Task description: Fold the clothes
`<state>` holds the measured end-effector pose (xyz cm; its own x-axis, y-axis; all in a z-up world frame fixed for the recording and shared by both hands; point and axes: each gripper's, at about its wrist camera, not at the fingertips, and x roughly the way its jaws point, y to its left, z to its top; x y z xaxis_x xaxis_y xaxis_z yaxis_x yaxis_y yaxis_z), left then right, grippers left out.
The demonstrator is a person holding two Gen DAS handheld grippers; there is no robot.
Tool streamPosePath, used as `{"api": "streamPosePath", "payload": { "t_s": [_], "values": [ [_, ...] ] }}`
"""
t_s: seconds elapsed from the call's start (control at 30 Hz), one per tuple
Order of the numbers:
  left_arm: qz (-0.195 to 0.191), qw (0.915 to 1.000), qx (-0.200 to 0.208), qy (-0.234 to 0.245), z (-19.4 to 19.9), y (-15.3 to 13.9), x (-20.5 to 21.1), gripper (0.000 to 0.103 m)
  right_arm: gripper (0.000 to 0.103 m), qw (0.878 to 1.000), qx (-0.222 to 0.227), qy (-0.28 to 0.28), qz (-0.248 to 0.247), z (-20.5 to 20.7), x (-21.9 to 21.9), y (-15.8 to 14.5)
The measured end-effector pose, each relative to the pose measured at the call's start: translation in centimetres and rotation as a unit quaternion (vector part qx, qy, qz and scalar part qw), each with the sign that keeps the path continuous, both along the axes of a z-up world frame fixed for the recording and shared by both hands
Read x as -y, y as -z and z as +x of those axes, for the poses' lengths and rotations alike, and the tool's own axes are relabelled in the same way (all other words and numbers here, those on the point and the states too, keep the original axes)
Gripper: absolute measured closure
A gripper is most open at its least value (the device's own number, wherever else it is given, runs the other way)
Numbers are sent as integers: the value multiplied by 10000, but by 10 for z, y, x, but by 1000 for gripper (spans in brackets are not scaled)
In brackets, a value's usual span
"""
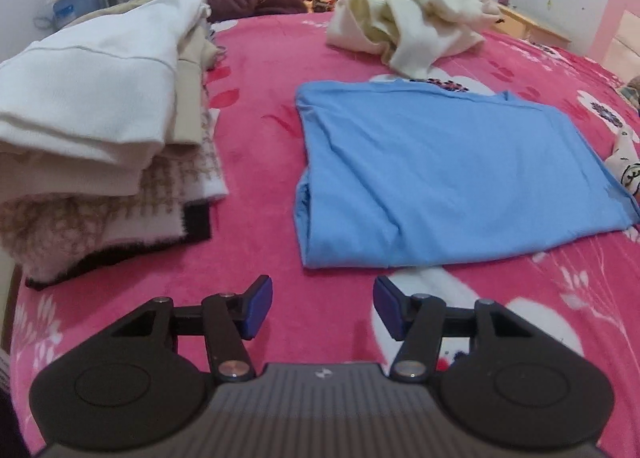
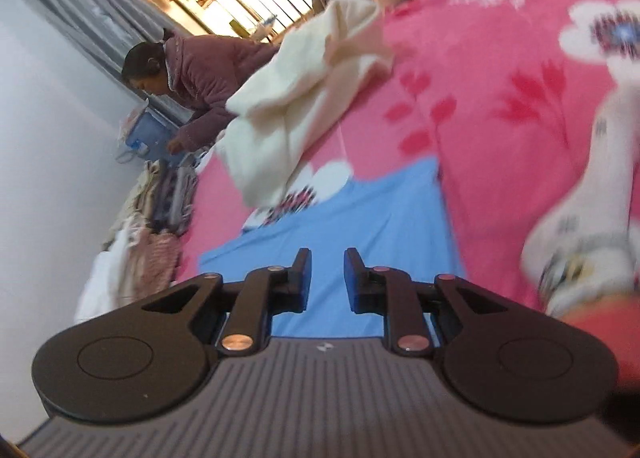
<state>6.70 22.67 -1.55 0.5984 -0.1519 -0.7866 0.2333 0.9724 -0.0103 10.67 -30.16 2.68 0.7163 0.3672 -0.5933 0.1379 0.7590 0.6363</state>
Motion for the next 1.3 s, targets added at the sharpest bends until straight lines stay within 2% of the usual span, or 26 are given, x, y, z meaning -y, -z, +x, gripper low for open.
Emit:
{"api": "streamPosePath", "payload": {
  "t_s": [0.07,0.13,0.23,0.27,0.3,0.33,0.4,0.6,0.63,0.77,0.83,0.9,0.97,1.0,1.07,1.2,1.3],
  "values": [
    [-97,9998,174,-28,5,2,2,46,84,9993,-280,189,143,-13,-5,8],
    [-400,9987,273,-168,16,5,0,48,83,9972,-652,362,30,-22,-8,26],
    [-855,9958,96,-311,33,16,-6,56,82,9921,-1099,602,6,-30,-5,47],
    [-965,9946,-29,-379,40,22,-9,72,82,9908,-1175,669,33,-31,-2,51],
    [-1113,9923,-191,-512,45,28,-13,94,82,9898,-1225,733,23,-32,0,54],
    [-1401,9876,-257,-662,45,31,-22,100,82,9895,-1238,745,-13,-31,0,55],
    [-1986,9746,-378,-961,44,36,-40,100,82,9891,-1262,759,-87,-31,0,56],
    [-2820,9442,-640,-1574,24,51,-85,100,82,9893,-1328,511,-307,-28,-8,59],
    [-2775,9444,-756,-1596,25,58,-85,101,82,9889,-1359,495,-336,-26,-8,60],
    [-2478,9570,-551,-1404,27,57,-75,97,82,9884,-1381,473,-427,-26,-8,60],
    [-2394,9602,-465,-1364,29,54,-72,90,82,9884,-1367,469,-458,-27,-8,59],
    [-2309,9632,-379,-1323,31,52,-70,74,80,9879,-1389,428,-544,-28,-8,59],
    [-2224,9660,-293,-1283,32,50,-68,64,79,9856,-1490,358,-717,-27,-10,60],
    [-2181,9674,-250,-1262,33,49,-67,63,79,9841,-1553,317,-796,-27,-12,62],
    [-2095,9700,-164,-1221,35,46,-65,65,78,9804,-1716,220,-940,-24,-16,66],
    [-1908,9743,-1,-1198,36,51,-61,75,77,9712,-1963,-57,-1347,-21,-26,73],
    [-1773,9775,125,-1136,33,54,-58,78,77,9651,-2027,-208,-1643,-19,-32,75]
  ]
}}
